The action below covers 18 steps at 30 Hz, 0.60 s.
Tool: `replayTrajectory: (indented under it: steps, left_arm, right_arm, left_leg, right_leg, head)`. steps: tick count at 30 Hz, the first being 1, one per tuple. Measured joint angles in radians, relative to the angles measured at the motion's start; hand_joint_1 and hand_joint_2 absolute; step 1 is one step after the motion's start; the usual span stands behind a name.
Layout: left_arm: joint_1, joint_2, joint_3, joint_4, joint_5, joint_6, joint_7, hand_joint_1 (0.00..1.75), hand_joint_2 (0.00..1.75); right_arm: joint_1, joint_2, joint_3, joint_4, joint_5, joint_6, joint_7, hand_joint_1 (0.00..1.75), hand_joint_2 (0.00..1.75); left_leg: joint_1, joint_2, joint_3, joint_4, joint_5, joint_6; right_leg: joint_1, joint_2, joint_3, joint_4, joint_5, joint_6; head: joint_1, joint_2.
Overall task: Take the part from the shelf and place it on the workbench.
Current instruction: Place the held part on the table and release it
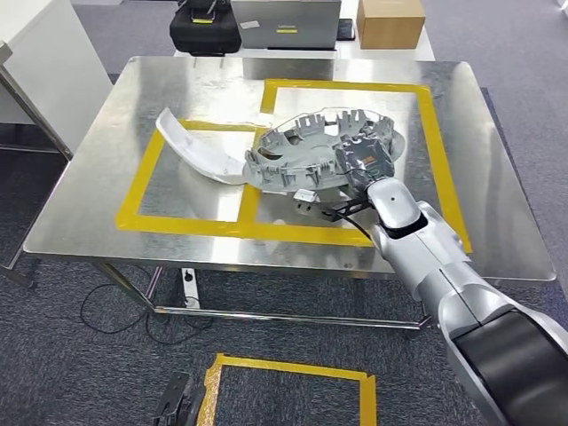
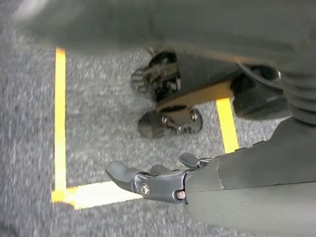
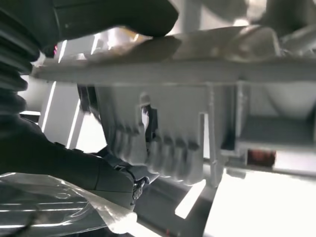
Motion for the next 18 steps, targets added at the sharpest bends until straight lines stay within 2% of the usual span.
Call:
replayTrajectory:
  steps: [2,4,5,6,7,9,10,11,12,15,16,18]
  left_arm:
    - [-0.001,0.001,-0.003,0.000,0.007,0.000,0.003,0.00,0.87]
    - [-0.002,0.003,-0.004,0.000,0.015,0.001,0.004,0.00,0.00]
    - [-0.001,0.004,-0.004,0.000,0.017,0.002,0.004,0.00,0.00]
    - [0.001,0.006,-0.004,0.000,0.019,0.002,0.004,0.00,0.00]
    - [0.002,0.008,-0.004,0.000,0.021,0.002,0.004,0.00,0.00]
    - [0.004,0.012,-0.004,0.000,0.026,0.002,0.004,0.00,0.00]
    - [0.004,0.015,-0.004,0.000,0.028,0.003,0.004,0.00,0.00]
    - [0.003,0.016,-0.004,0.000,0.030,0.005,0.004,0.00,0.00]
    - [0.004,0.018,-0.004,0.000,0.032,0.006,0.004,0.00,0.00]
    - [0.007,0.022,-0.004,0.000,0.037,0.012,0.001,0.00,0.00]
    - [0.008,0.023,-0.004,0.000,0.039,0.014,-0.001,0.00,0.00]
    - [0.007,0.024,-0.004,0.000,0.042,0.017,-0.006,0.00,0.00]
  right_arm:
    - [-0.009,0.006,-0.006,0.013,-0.024,0.047,0.004,0.00,0.00]
    - [-0.017,0.010,-0.014,0.026,-0.046,0.089,0.007,0.00,0.00]
    - [-0.018,0.011,-0.017,0.034,-0.056,0.107,0.008,0.00,0.00]
    - [-0.018,0.010,-0.021,0.040,-0.064,0.122,0.010,0.00,0.00]
    - [-0.018,0.010,-0.026,0.046,-0.072,0.132,0.013,0.00,0.00]
    - [-0.019,0.010,-0.037,0.055,-0.088,0.142,0.016,0.00,0.00]
    - [-0.020,0.010,-0.042,0.059,-0.094,0.143,0.016,0.00,0.00]
    - [-0.021,0.010,-0.047,0.061,-0.099,0.144,0.015,0.00,0.00]
    - [-0.022,0.009,-0.051,0.064,-0.104,0.146,0.013,0.00,0.00]
    - [-0.022,0.008,-0.066,0.071,-0.134,0.148,-0.002,0.00,0.00]
    - [-0.023,0.006,-0.073,0.071,-0.151,0.143,-0.010,0.00,0.00]
    - [-0.023,0.004,-0.090,0.071,-0.183,0.128,-0.027,0.00,0.00]
  left_leg:
    - [0.002,0.001,-0.031,0.074,-0.043,-0.012]
    - [0.006,0.002,-0.093,0.210,-0.099,-0.020]
    - [0.008,0.003,-0.118,0.261,-0.112,-0.022]
    - [0.008,0.003,-0.129,0.278,-0.106,-0.023]
    - [0.009,0.004,-0.120,0.253,-0.080,-0.022]
    - [0.009,0.004,-0.061,0.122,-0.007,-0.016]
    - [0.008,0.004,-0.031,0.058,0.016,-0.012]
    - [0.007,0.004,-0.012,0.017,0.024,-0.009]
    - [0.005,0.004,-0.003,-0.002,0.021,-0.006]
    - [0.007,0.006,0.003,-0.016,0.019,0.010]
    - [0.009,0.006,0.006,-0.020,0.021,0.016]
    - [0.010,0.007,0.009,-0.024,0.022,0.025]
  right_leg:
    - [-0.005,-0.001,0.007,-0.003,-0.002,-0.010]
    - [-0.005,-0.001,0.011,-0.003,-0.005,-0.016]
    - [-0.005,-0.001,0.013,-0.003,-0.006,-0.016]
    - [-0.005,-0.001,0.016,-0.003,-0.007,-0.017]
    - [-0.005,0.000,0.018,-0.003,-0.009,-0.016]
    - [-0.005,0.003,0.025,-0.003,-0.012,-0.013]
    - [-0.003,0.005,0.025,-0.003,-0.014,-0.009]
    - [-0.002,0.007,0.025,-0.003,-0.014,-0.005]
    - [-0.001,0.008,0.023,-0.004,-0.014,0.000]
    - [-0.001,0.008,0.018,-0.003,-0.020,0.016]
    - [-0.001,0.007,0.008,0.016,-0.034,0.020]
    - [-0.001,0.005,-0.042,0.119,-0.087,0.024]
  head:
    - [-0.004,0.000]
    - [-0.006,0.000]
    - [-0.006,0.000]
    - [-0.006,0.000]
    - [-0.006,0.000]
    - [-0.006,0.000]
    - [-0.006,0.000]
    - [-0.006,0.000]
    - [-0.005,0.000]
    - [-0.004,0.000]
    - [-0.003,0.000]
    - [0.000,0.000]
